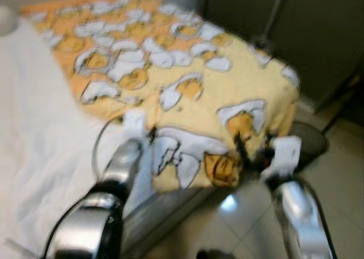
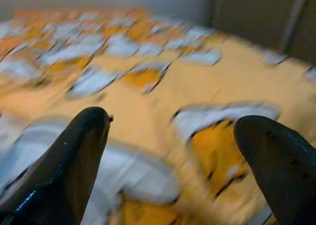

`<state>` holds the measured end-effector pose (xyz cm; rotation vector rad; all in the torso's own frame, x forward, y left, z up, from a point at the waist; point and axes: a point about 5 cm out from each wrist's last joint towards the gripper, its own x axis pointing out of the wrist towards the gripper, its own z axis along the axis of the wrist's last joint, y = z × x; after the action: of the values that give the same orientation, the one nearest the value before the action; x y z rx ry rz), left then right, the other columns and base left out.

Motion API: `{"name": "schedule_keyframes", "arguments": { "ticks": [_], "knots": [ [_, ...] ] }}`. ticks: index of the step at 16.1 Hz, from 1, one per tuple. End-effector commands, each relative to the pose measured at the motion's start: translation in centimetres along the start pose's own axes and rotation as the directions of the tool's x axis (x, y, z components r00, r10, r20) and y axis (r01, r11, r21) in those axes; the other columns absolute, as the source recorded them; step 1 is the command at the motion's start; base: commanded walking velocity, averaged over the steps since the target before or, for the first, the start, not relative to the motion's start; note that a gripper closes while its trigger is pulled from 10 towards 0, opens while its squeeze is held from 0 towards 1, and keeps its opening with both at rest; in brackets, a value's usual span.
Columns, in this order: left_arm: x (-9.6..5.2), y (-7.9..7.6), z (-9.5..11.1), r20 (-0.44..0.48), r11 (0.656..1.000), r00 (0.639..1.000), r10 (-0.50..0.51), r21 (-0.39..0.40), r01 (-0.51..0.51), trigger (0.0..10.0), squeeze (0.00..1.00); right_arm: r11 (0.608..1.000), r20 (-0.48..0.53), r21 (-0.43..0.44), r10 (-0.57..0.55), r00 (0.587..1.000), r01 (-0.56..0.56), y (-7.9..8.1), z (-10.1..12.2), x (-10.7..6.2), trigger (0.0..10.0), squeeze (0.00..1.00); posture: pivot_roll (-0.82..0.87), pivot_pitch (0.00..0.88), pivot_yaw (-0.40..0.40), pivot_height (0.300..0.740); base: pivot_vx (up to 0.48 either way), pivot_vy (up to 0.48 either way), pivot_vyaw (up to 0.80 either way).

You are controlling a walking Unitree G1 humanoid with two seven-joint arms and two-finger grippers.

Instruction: Clean up the room

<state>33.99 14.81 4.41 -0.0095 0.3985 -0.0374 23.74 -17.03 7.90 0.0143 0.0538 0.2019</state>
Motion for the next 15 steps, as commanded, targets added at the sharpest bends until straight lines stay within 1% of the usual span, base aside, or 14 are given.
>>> {"name": "schedule_keyframes", "arguments": {
  "ticks": [1, 2, 3, 4, 5, 6, 8, 9, 10, 12, 13, 14, 15],
  "knots": [
    [-0.1, -1.1, -0.7, -0.012, 0.999, 1.000, -0.009, 0.039, 0.009, 10.0, 0.00, 1.000, -0.008, -0.021, 0.009, 1.000, -0.009, -0.6, 0.5, -0.9, 10.0, 0.00, -0.28, 0.187, -0.063, 0.736, 0.000, 0.000, 0.00],
    [-0.4, -1.0, -1.7, -0.029, 0.998, 0.999, 0.027, 0.053, -0.026, 10.0, 0.00, 1.000, -0.060, -0.026, -0.009, 0.998, 0.008, -1.2, 0.1, -3.5, 10.0, 0.00, -0.32, 0.246, -0.084, 0.736, 0.000, 0.000, 0.00],
    [-0.6, -1.1, -2.3, -0.045, 1.000, 0.999, 0.020, -0.018, -0.021, 10.0, 0.00, 0.999, -0.099, -0.045, -0.003, 0.995, -0.001, -1.5, 0.1, -5.5, 10.0, 0.00, -0.36, 0.287, -0.094, 0.736, 0.000, 0.000, 0.00],
    [-0.6, -1.2, -2.4, -0.044, 0.999, 0.999, 0.014, -0.051, -0.017, 10.0, 0.00, 0.999, -0.109, -0.051, 0.003, 0.994, -0.008, -1.4, 0.2, -6.1, 10.0, 0.00, -0.36, 0.293, -0.096, 0.736, 0.000, 0.000, 0.00],
    [-0.6, -1.3, -2.1, -0.013, 0.993, 1.000, -0.007, -0.116, 0.006, 10.0, 0.00, 0.999, -0.125, -0.048, -0.017, 0.992, 0.011, -1.5, 0.7, -7.6, 10.0, 0.00, -0.40, 0.321, -0.097, 0.736, 0.000, 0.000, 0.00],
    [-0.5, -1.3, -1.7, 0.015, 0.991, 1.000, -0.011, -0.135, 0.013, 10.0, 0.00, 0.999, -0.133, -0.045, -0.022, 0.991, 0.016, -1.3, 0.9, -8.0, 10.0, 0.00, -0.41, 0.329, -0.094, 0.736, 0.000, 0.000, 0.00],
    [-0.5, -0.9, -1.0, 0.059, 0.992, 0.998, 0.020, -0.126, -0.012, 10.0, 0.00, 0.999, -0.147, -0.037, -0.021, 0.989, 0.016, -0.9, 1.1, -8.5, 10.0, 0.00, -0.42, 0.339, -0.092, 0.736, 0.000, 0.000, 0.00],
    [-0.5, -0.2, -0.5, 0.087, 0.993, 0.994, 0.064, -0.109, -0.054, 10.0, 0.00, 0.999, -0.158, -0.034, -0.017, 0.987, 0.011, -0.7, 1.0, -8.8, 10.0, 0.00, -0.42, 0.337, -0.088, 0.736, 0.000, 0.000, 0.00],
    [-0.6, 1.6, 0.1, 0.127, 0.984, 0.976, 0.179, -0.042, -0.175, 10.0, 0.00, 1.000, -0.173, -0.030, -0.010, 0.985, 0.005, -0.5, 0.8, -9.0, 10.0, 0.00, -0.41, 0.332, -0.081, 0.736, 0.000, 0.000, 0.00],
    [-0.9, 2.7, 0.7, 0.196, 0.971, 0.953, 0.232, 0.015, -0.240, 10.0, 0.00, 1.000, -0.184, -0.023, -0.013, 0.983, 0.009, -0.4, 0.5, -8.9, 10.0, 0.00, -0.39, 0.320, -0.068, 0.736, 0.000, 0.000, 0.00],
    [-1.2, 2.9, 0.7, 0.222, 0.967, 0.943, 0.249, 0.000, -0.256, 10.0, 0.00, 1.000, -0.187, -0.019, -0.014, 0.982, 0.010, -0.2, 0.4, -8.8, 10.0, 0.00, -0.39, 0.315, -0.062, 0.736, 0.000, 0.000, 0.00],
    [-1.4, 3.1, 0.4, 0.228, 0.965, 0.938, 0.261, -0.027, -0.262, 10.0, 0.00, 1.000, -0.186, -0.015, -0.011, 0.982, 0.009, 0.0, 0.4, -8.7, 10.0, 0.00, -0.38, 0.306, -0.055, 0.736, 0.000, 0.000, 0.00],
    [-1.7, 3.0, -0.1, 0.216, 0.965, 0.940, 0.262, -0.058, -0.256, 10.0, 0.00, 1.000, -0.185, -0.012, -0.010, 0.983, 0.008, 0.0, 0.4, -8.5, 10.0, 0.00, -0.38, 0.295, -0.052, 0.736, 0.000, 0.000, 0.00]
  ]
}}
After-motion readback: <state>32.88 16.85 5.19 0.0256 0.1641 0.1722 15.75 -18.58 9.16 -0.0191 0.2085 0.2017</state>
